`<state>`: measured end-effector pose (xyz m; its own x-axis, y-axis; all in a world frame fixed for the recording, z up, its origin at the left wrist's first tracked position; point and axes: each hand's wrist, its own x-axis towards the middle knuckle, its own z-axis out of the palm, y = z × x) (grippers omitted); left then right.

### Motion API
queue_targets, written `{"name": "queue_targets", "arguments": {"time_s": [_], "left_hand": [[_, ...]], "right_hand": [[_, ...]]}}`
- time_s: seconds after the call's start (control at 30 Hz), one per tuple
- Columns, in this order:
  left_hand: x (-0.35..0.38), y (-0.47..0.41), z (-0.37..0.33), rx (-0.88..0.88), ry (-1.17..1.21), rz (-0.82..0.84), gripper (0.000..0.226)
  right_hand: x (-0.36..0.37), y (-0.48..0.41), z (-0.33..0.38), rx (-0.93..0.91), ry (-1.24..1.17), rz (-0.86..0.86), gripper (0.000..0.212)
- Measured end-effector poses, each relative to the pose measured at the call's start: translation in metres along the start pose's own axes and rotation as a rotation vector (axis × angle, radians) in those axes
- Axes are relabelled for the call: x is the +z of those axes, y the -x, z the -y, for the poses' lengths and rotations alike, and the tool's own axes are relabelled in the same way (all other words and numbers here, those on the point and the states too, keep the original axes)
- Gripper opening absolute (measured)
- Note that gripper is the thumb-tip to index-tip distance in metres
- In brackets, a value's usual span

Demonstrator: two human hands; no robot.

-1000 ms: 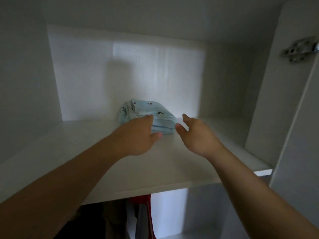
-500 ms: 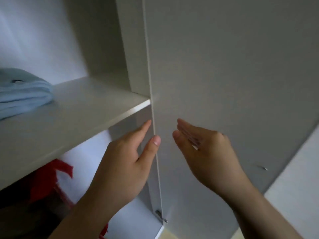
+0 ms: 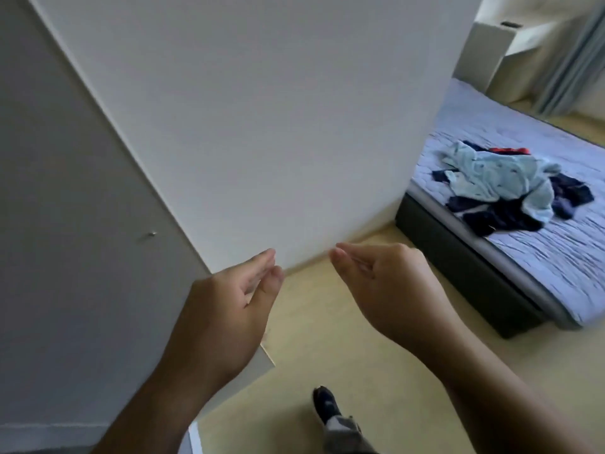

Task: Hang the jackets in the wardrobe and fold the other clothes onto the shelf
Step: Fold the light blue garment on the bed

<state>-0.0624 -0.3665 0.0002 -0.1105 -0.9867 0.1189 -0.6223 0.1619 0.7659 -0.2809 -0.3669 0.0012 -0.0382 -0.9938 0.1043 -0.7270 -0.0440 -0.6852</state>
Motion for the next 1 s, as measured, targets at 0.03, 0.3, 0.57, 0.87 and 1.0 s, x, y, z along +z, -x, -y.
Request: {"name": "queue_targets", "arguments": {"time_s": [0.03, 0.3, 0.57, 0.87, 1.0], "left_hand": [[0.017, -0.009, -0.005, 0.026, 0.033, 0.052, 0.060], [0.141, -0.085, -0.053, 0.213, 0.067, 0.324, 0.054], [0.255, -0.192, -0.115, 0.284, -0.062, 0.478, 0.038], [0.343, -0.302, -0.164, 0.241, -0.007, 0.533, 0.031], [0.396, -0.372, -0.174, 0.244, 0.016, 0.576, 0.030]], "right_hand": [[-0.008, 0.004, -0.015, 0.056, 0.015, -0.025, 0.058], [-0.066, 0.012, -0.123, 0.383, 0.014, -0.106, 0.051], [-0.140, -0.060, -0.220, 0.446, 0.022, -0.241, 0.056], [-0.203, -0.154, -0.318, 0.528, -0.017, -0.276, 0.047], [-0.223, -0.206, -0.368, 0.554, -0.023, -0.256, 0.049]]}}
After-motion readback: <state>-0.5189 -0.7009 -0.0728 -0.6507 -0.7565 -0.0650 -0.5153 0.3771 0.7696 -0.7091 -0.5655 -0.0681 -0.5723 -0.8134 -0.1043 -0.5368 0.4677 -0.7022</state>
